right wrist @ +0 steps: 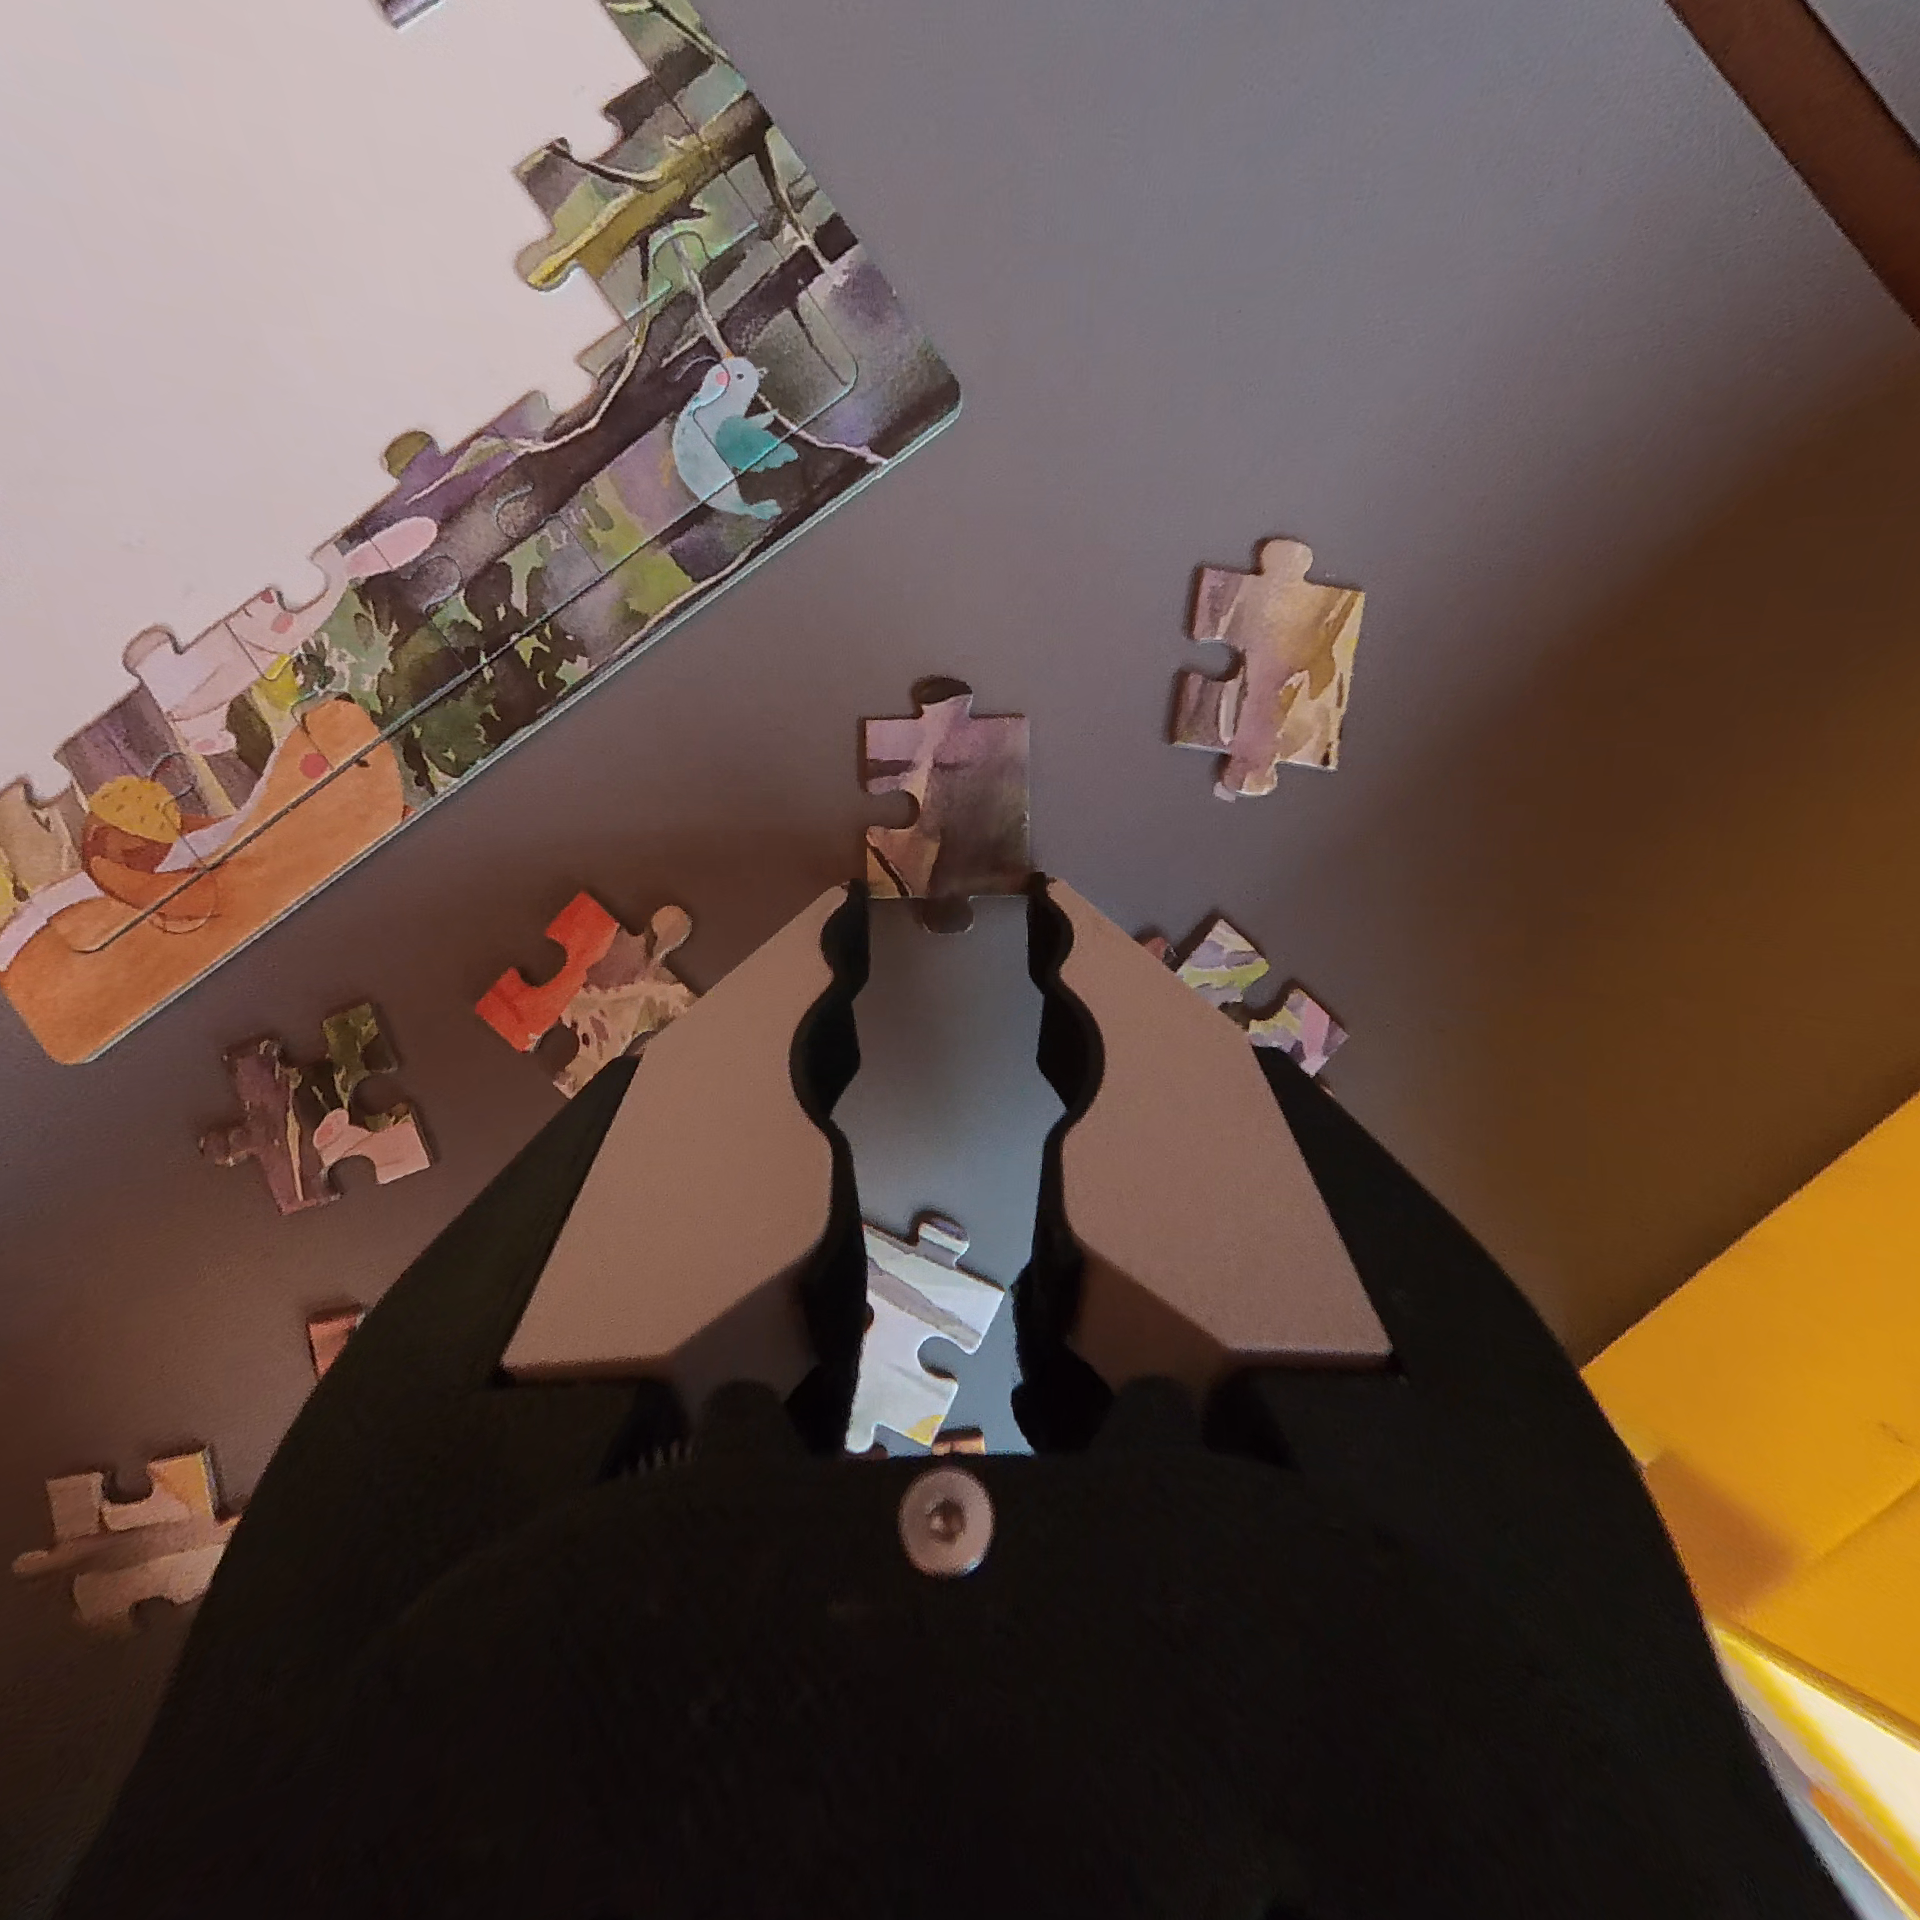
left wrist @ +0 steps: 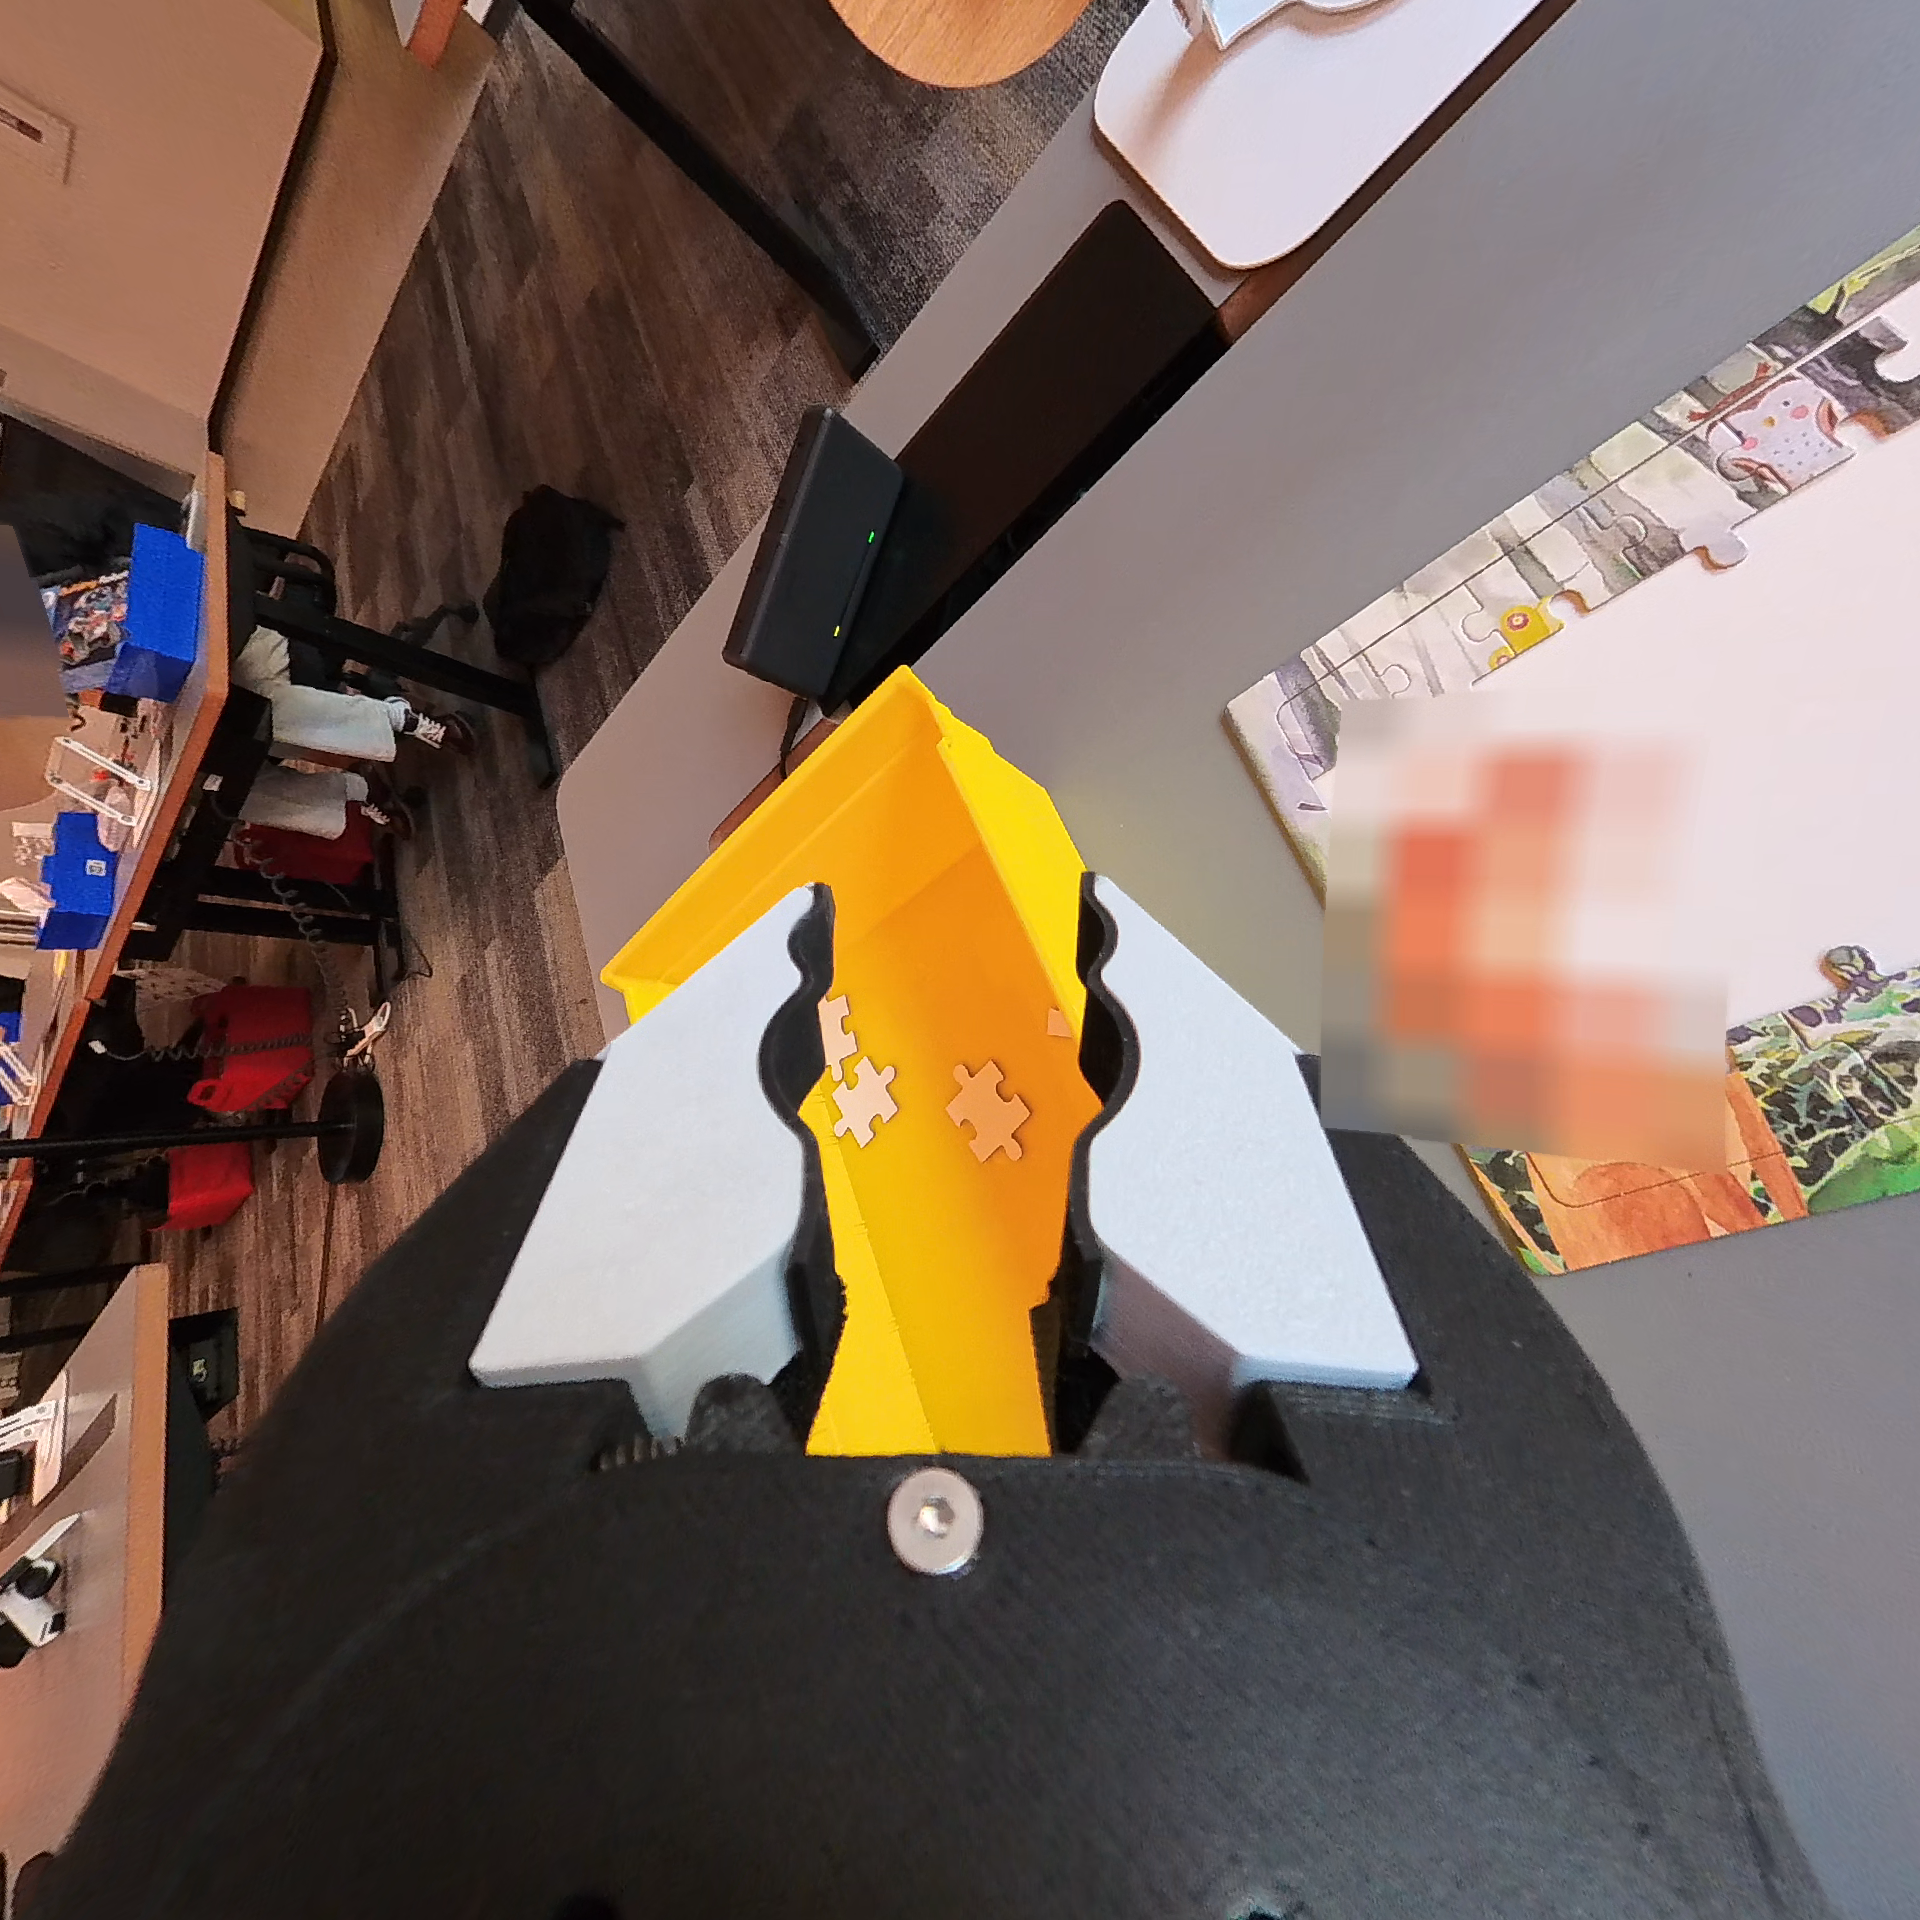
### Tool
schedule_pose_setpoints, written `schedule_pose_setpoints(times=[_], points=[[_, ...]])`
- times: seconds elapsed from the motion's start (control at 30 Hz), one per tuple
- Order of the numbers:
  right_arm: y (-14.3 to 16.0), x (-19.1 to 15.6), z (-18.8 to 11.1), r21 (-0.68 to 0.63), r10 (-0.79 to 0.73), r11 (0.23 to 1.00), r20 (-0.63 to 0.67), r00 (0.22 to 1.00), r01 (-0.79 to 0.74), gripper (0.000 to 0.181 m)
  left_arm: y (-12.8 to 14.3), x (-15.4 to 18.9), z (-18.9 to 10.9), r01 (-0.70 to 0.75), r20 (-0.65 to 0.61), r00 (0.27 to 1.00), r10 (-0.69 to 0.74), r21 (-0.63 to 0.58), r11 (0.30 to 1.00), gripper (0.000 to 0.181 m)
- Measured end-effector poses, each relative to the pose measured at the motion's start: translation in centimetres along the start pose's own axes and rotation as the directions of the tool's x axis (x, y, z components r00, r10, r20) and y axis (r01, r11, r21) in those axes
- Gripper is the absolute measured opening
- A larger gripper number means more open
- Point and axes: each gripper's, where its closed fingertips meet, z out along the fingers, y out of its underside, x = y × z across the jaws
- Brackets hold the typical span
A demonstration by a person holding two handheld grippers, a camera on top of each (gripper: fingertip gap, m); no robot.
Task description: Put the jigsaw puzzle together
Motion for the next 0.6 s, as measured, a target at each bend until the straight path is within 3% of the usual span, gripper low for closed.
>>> schedule_pose_setpoints(times=[0.23, 0.47, 0.6], points=[[-0.1, -0.1, 0.0, 0.015, -0.040, 0.999, -0.009, 0.999, 0.040, 0.030, 0.0, 0.2, 0.1, -0.006, -0.003, 1.000, 0.006, -0.005, 1.000, 0.045], [-0.6, 0.1, -0.5, -0.011, -0.232, 0.972, -0.115, 0.966, 0.233, 0.030, -0.1, 0.7, 0.4, -0.005, -0.025, 1.000, 0.005, -0.004, 1.000, 0.045], [-3.2, -0.9, -1.8, 0.069, -0.369, 0.919, -0.188, 0.910, 0.387, 0.029, 0.0, 0.9, 0.6, 0.002, -0.037, 0.999, -0.003, -0.008, 1.000, 0.045]])
